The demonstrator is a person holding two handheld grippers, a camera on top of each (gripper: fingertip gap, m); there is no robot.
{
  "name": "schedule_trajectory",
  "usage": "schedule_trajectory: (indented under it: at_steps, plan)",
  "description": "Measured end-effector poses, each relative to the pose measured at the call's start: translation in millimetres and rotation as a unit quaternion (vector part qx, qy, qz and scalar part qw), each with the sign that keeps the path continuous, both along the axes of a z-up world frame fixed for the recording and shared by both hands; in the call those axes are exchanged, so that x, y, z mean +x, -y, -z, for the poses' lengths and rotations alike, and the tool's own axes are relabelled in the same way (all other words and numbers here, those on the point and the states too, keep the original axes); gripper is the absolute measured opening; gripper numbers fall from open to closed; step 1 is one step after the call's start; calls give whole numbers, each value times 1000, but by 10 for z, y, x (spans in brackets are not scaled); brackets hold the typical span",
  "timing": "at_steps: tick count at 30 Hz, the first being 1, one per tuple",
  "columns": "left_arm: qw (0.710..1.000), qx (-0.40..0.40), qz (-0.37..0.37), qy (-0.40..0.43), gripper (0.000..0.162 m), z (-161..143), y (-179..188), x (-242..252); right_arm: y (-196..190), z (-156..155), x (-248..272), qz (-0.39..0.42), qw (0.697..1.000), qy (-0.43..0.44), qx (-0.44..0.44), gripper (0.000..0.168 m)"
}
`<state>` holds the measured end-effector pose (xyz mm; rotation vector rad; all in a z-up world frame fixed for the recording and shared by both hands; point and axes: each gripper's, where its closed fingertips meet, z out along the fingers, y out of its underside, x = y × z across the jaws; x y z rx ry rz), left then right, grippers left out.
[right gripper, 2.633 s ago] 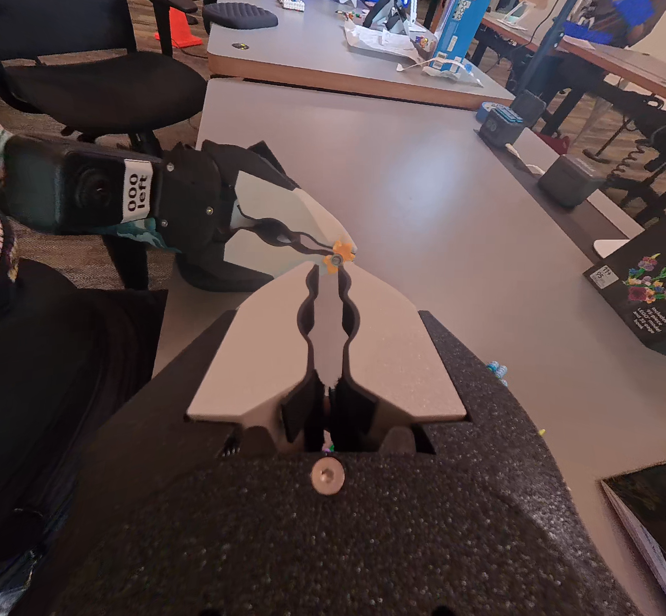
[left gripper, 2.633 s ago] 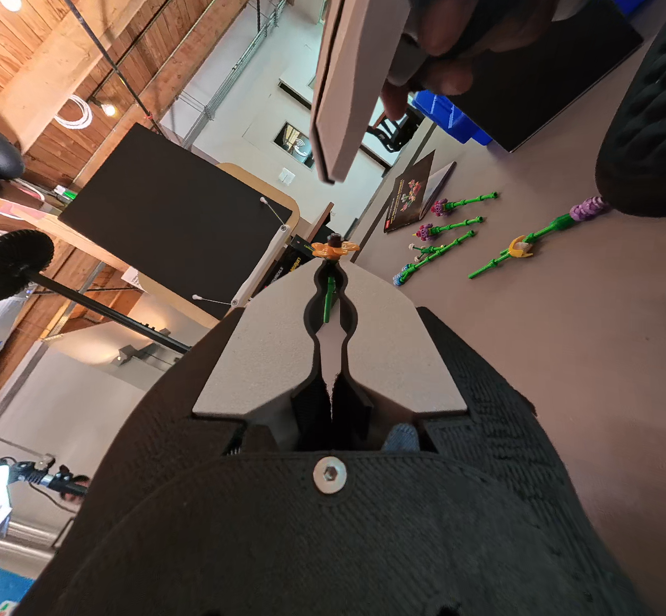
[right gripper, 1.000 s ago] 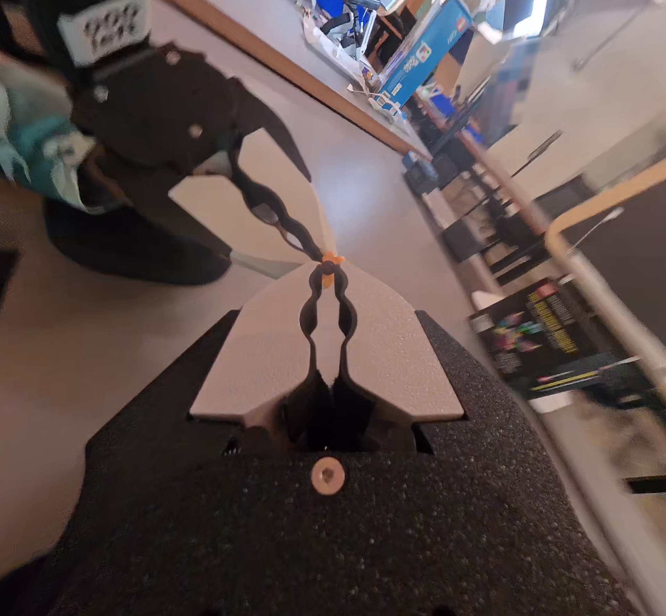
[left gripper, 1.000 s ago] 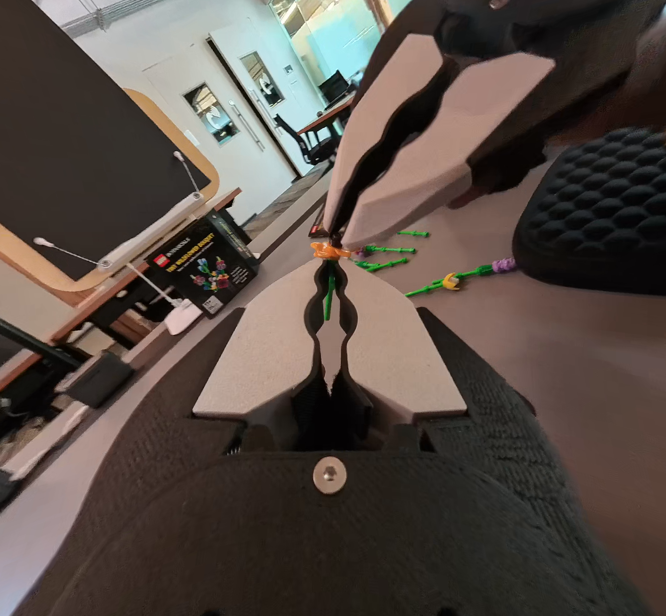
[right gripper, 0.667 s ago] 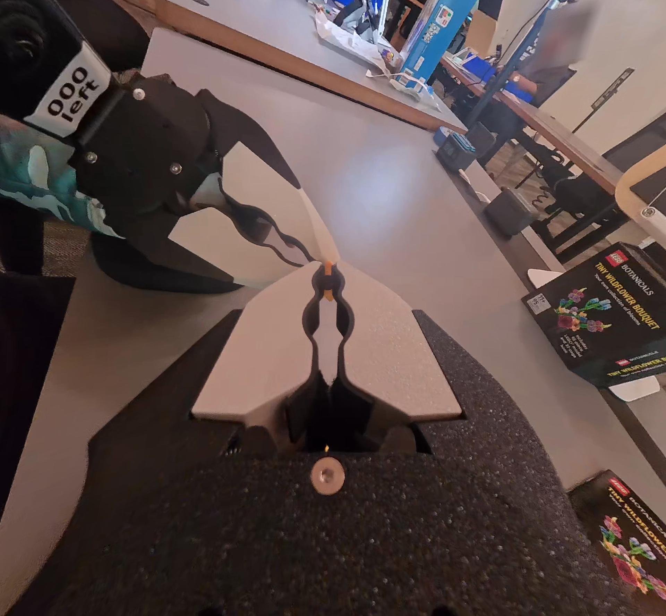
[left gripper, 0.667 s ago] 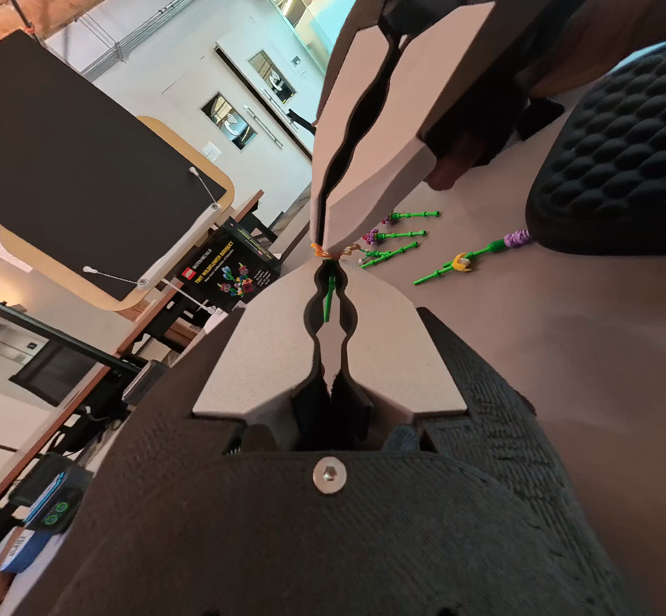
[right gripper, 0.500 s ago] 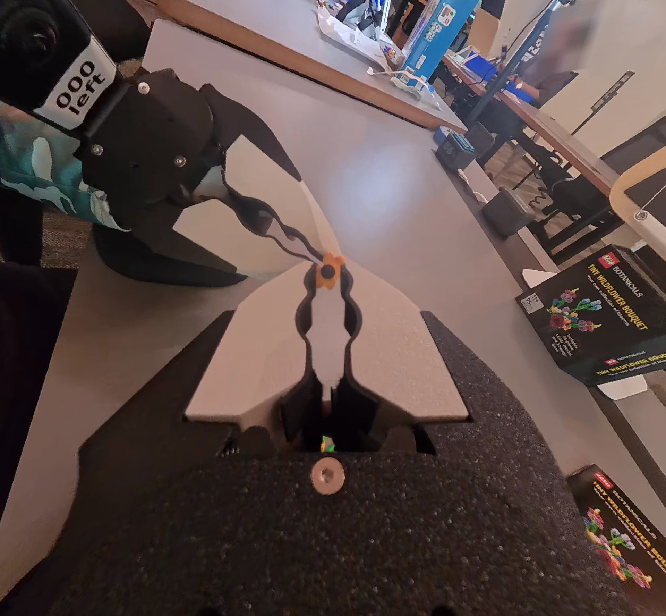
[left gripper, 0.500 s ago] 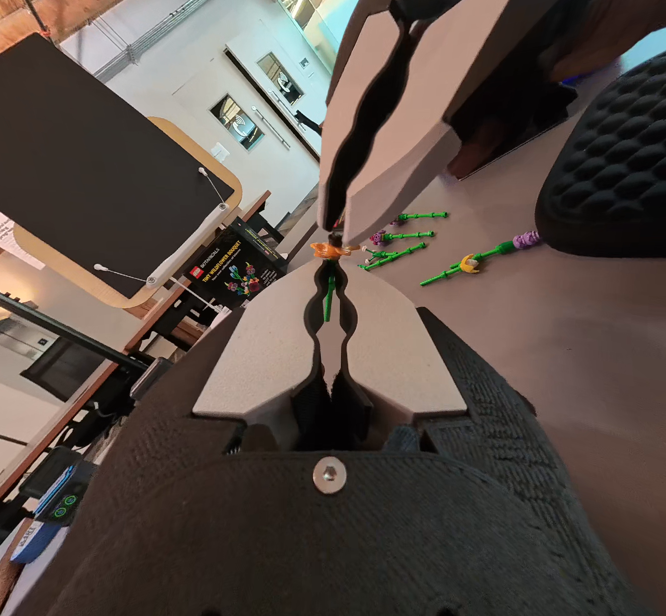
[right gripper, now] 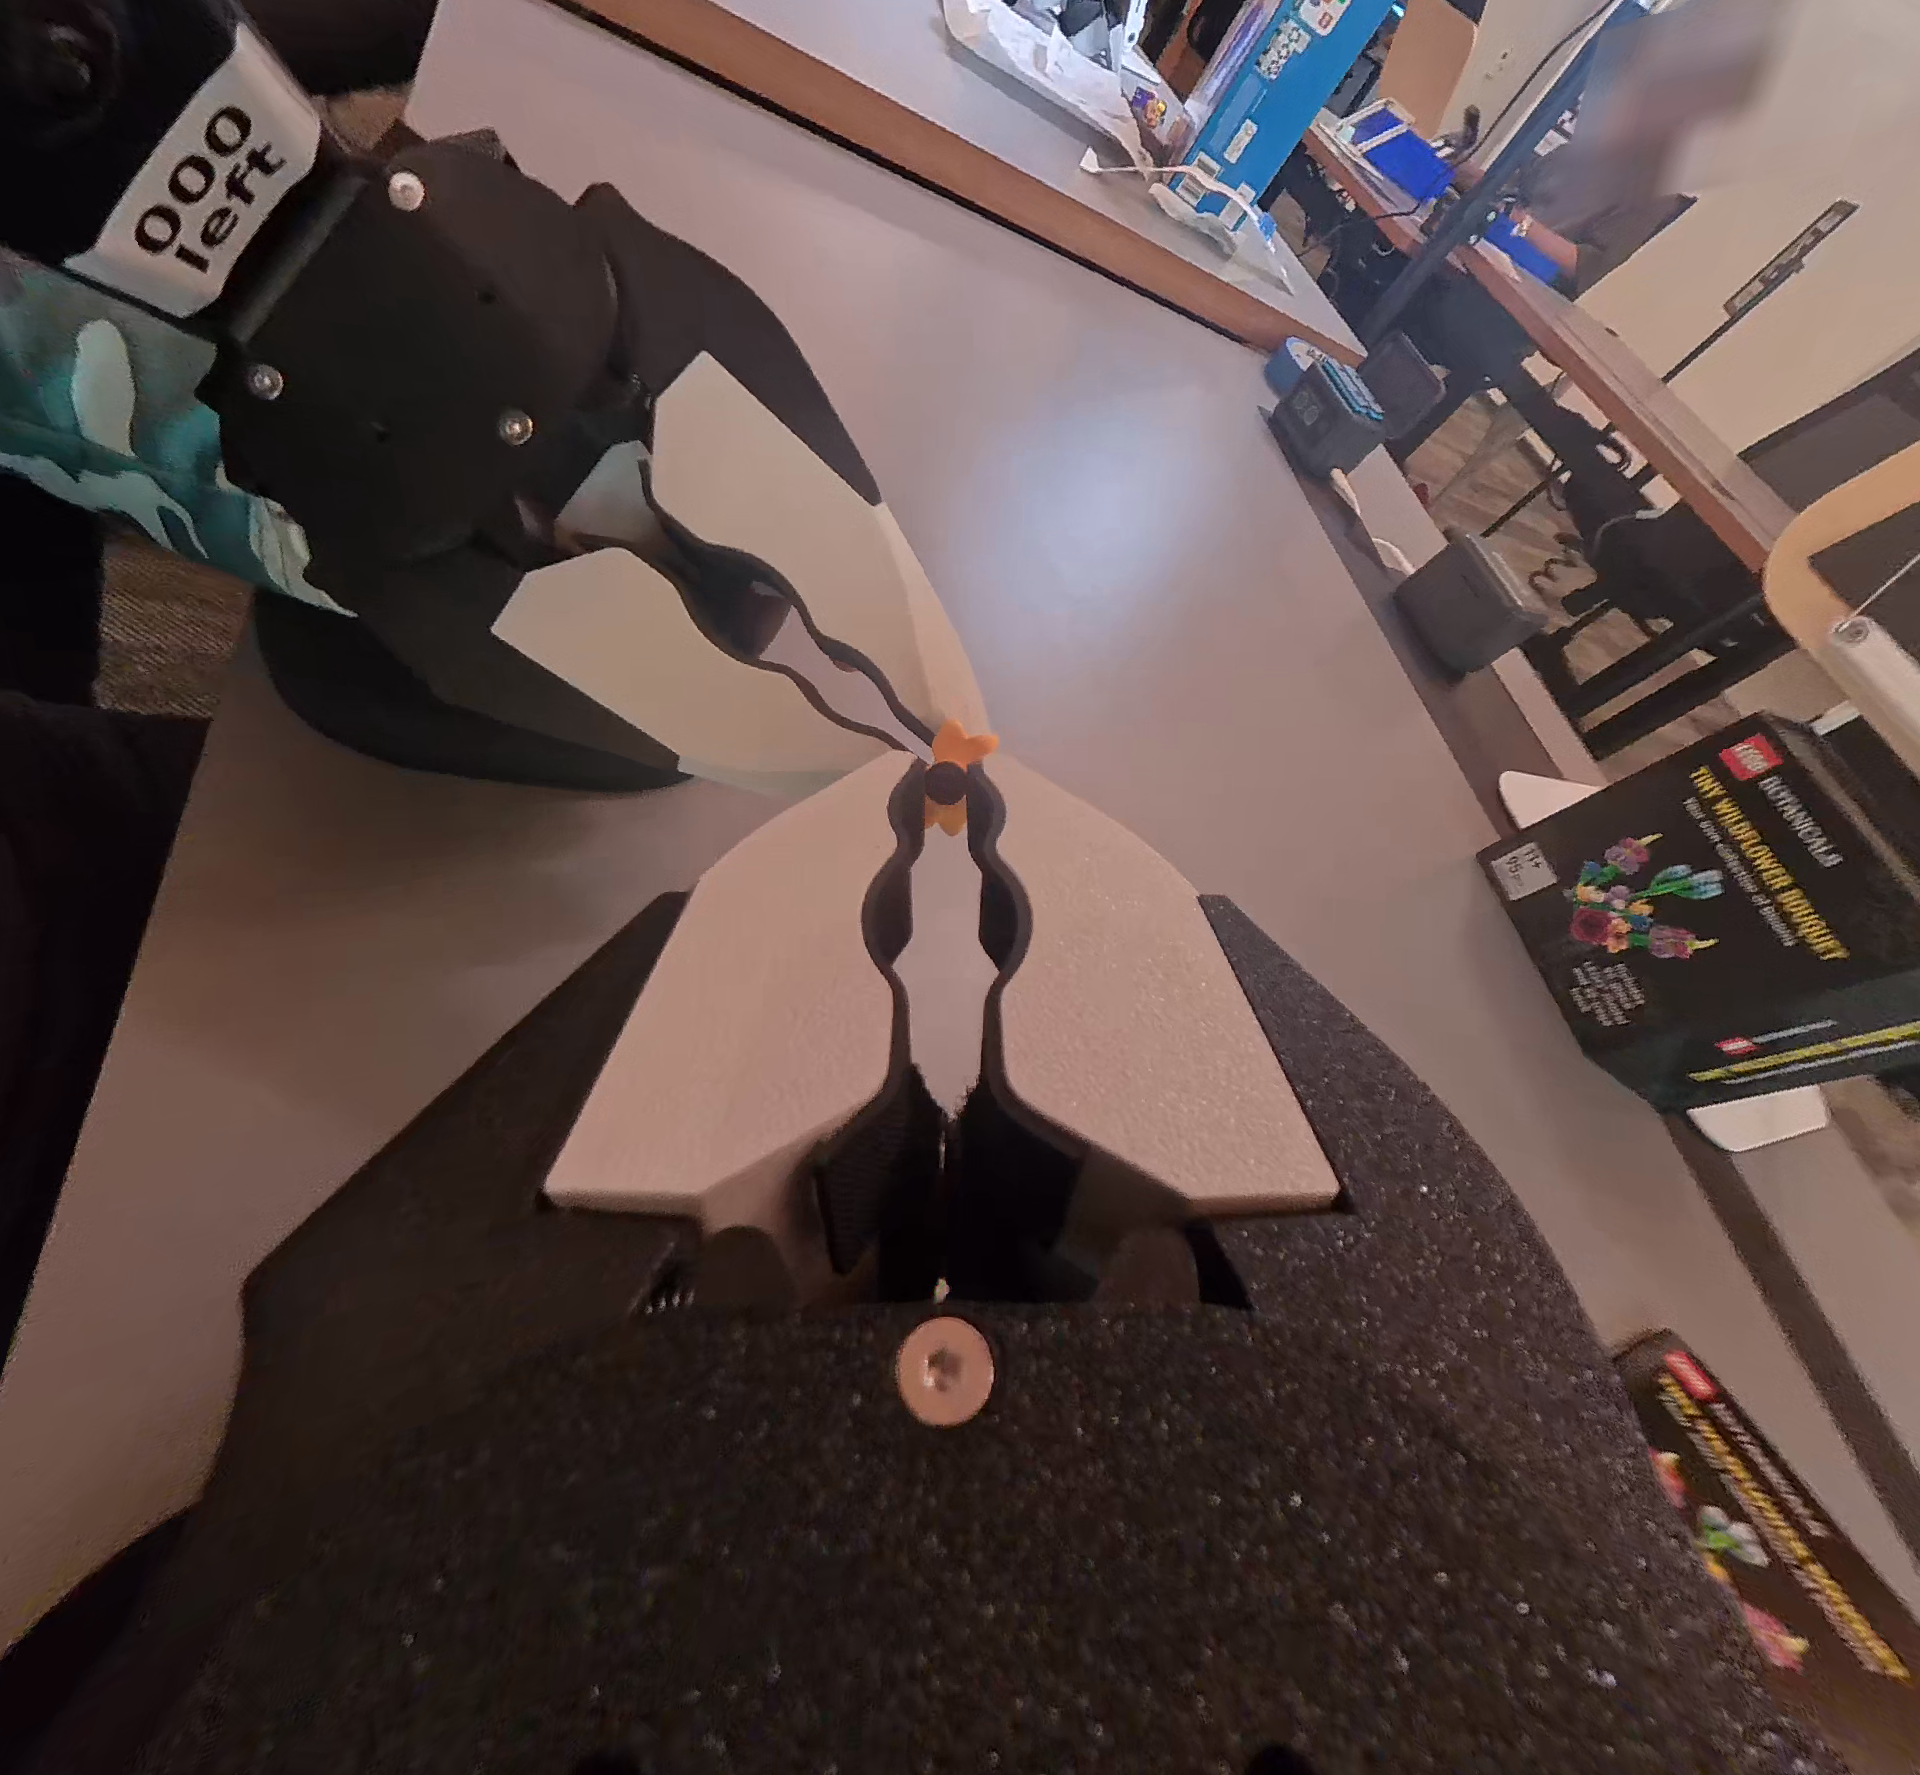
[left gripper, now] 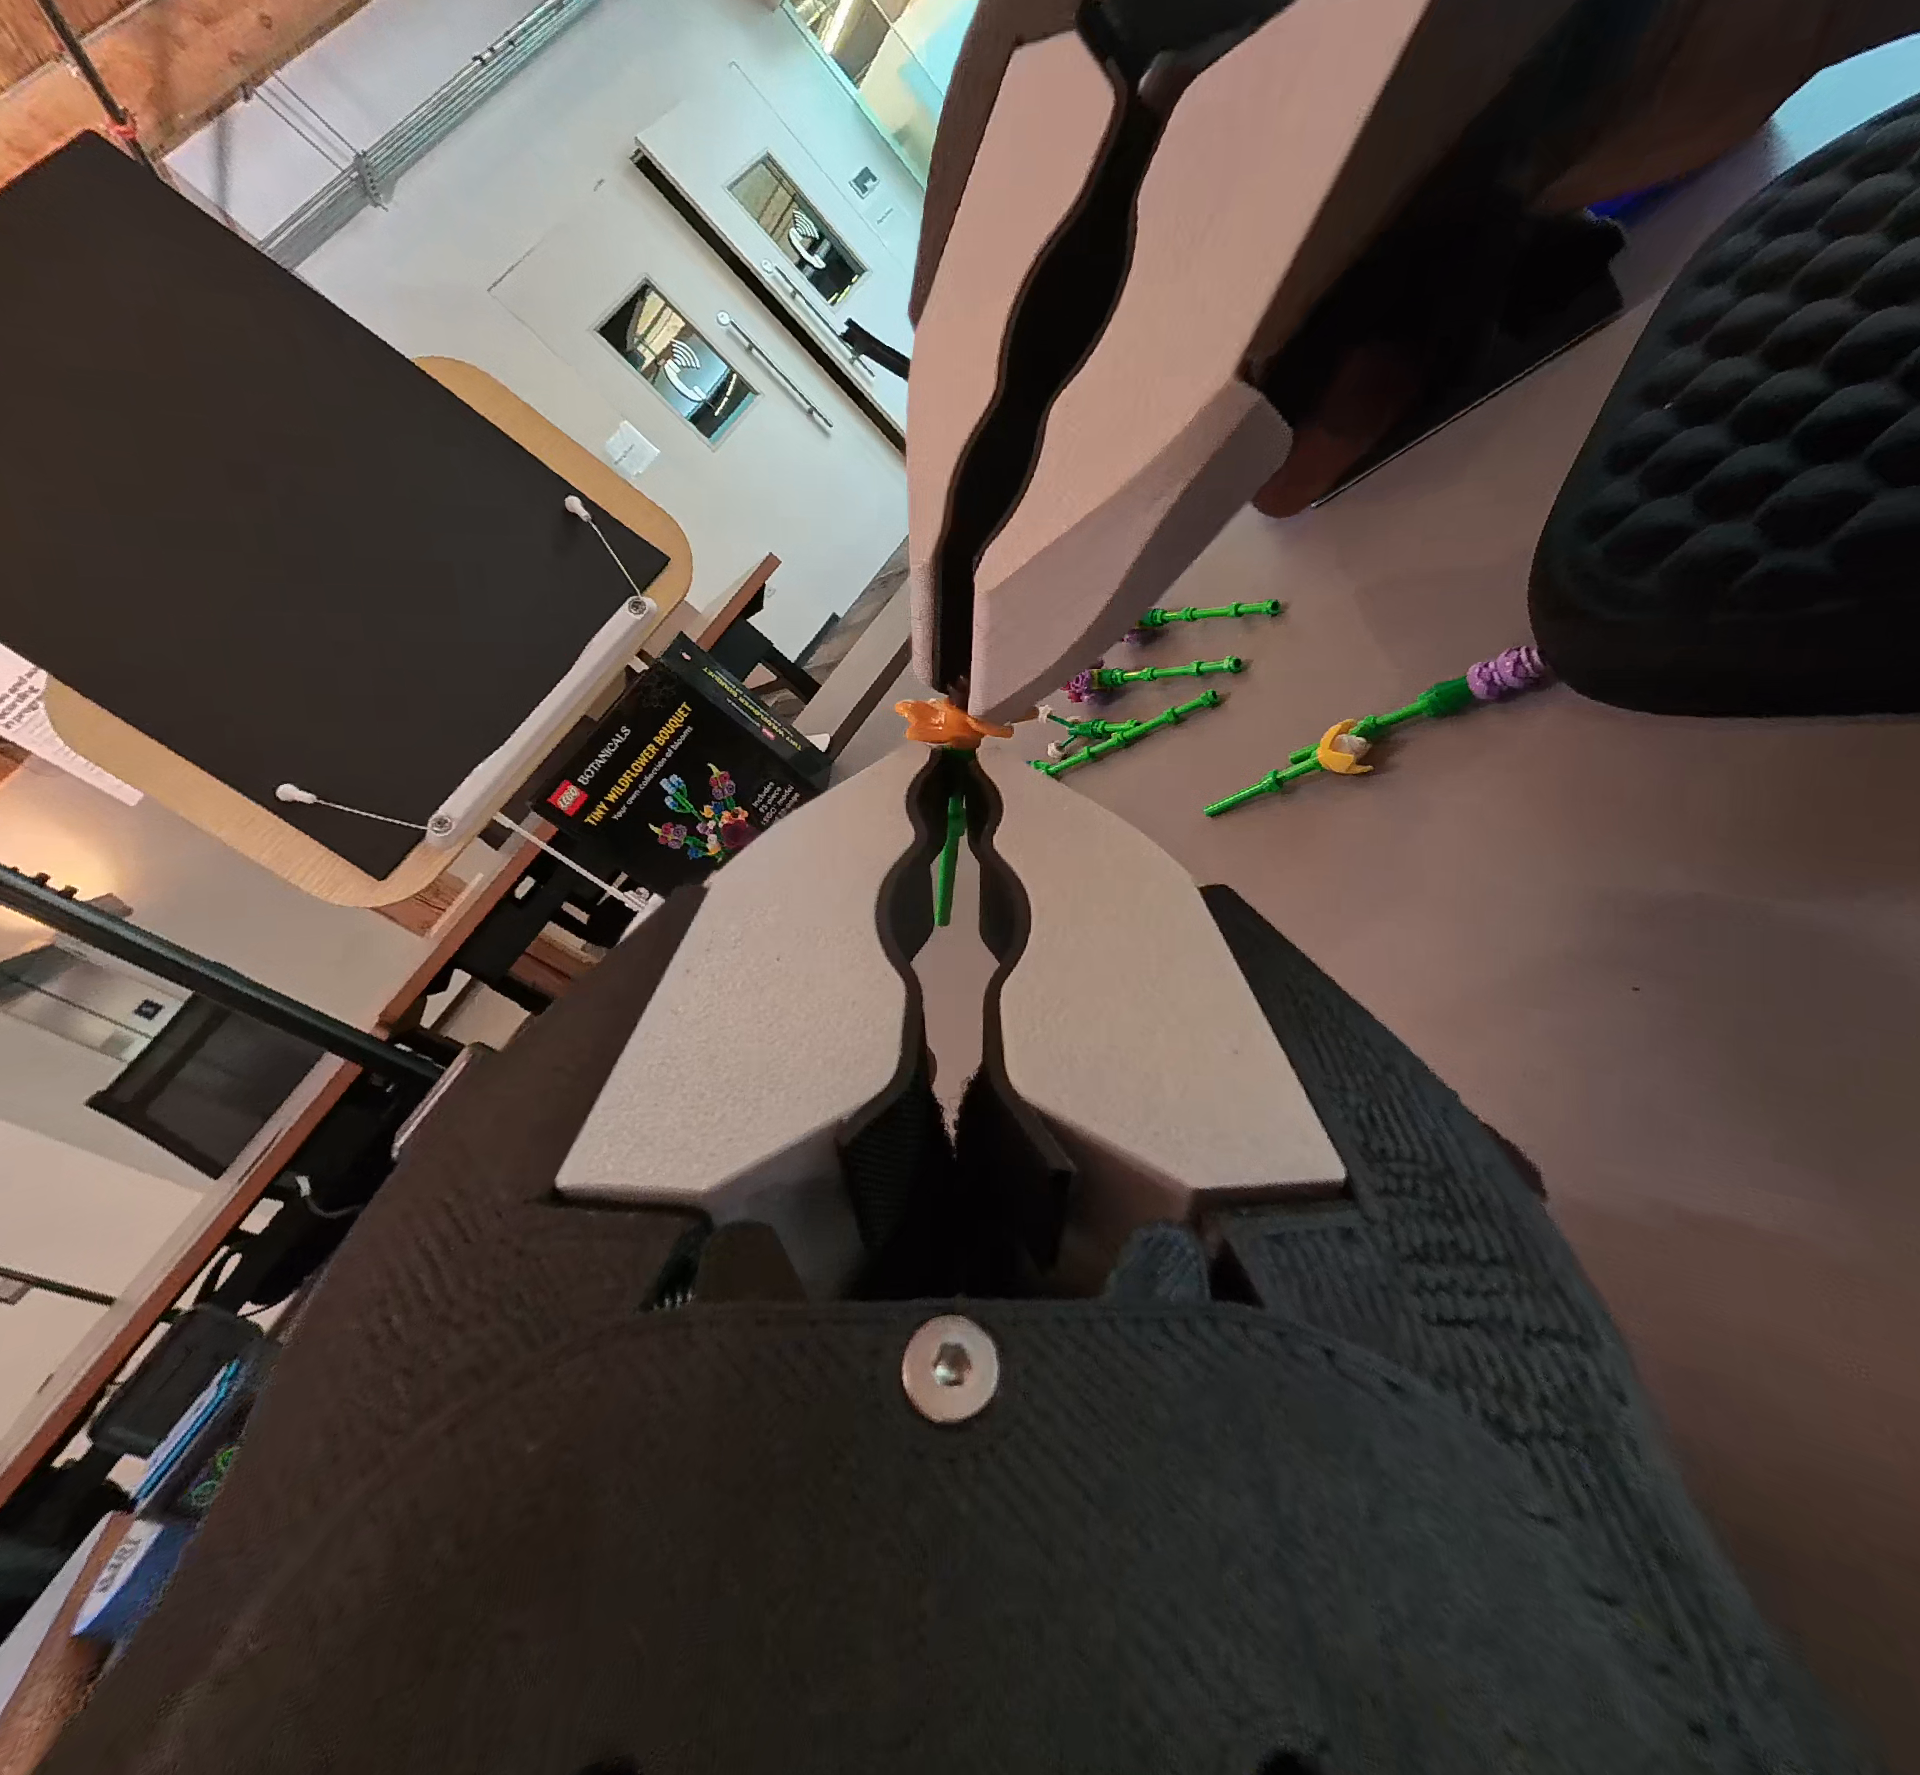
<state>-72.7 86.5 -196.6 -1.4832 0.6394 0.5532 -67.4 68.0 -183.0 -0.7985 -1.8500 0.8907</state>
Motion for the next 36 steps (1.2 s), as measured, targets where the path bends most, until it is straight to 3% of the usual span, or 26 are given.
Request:
schedule_trajectory:
  at_steps: [6,11,16,26,31,36]
  plan:
    - [999,-21,11,43,3,38,-9,-25,3,17,-27,17,985,-34,170,7]
    - [997,-27,15,64,3,38,-8,-48,-1,-101,-9,25,972,-77,219,7]
    - [998,-18,14,55,3,23,-2,-42,-60,-228,55,29,984,-79,154,7]
    - [998,3,15,54,3,-38,14,-57,-453,-943,516,80,984,-158,9,7]
    - [999,9,12,50,3,-52,15,-68,-843,-1275,920,142,969,-190,-77,7]
    - [999,14,11,47,3,-62,14,-72,-1381,-1242,1348,228,944,-157,-180,7]
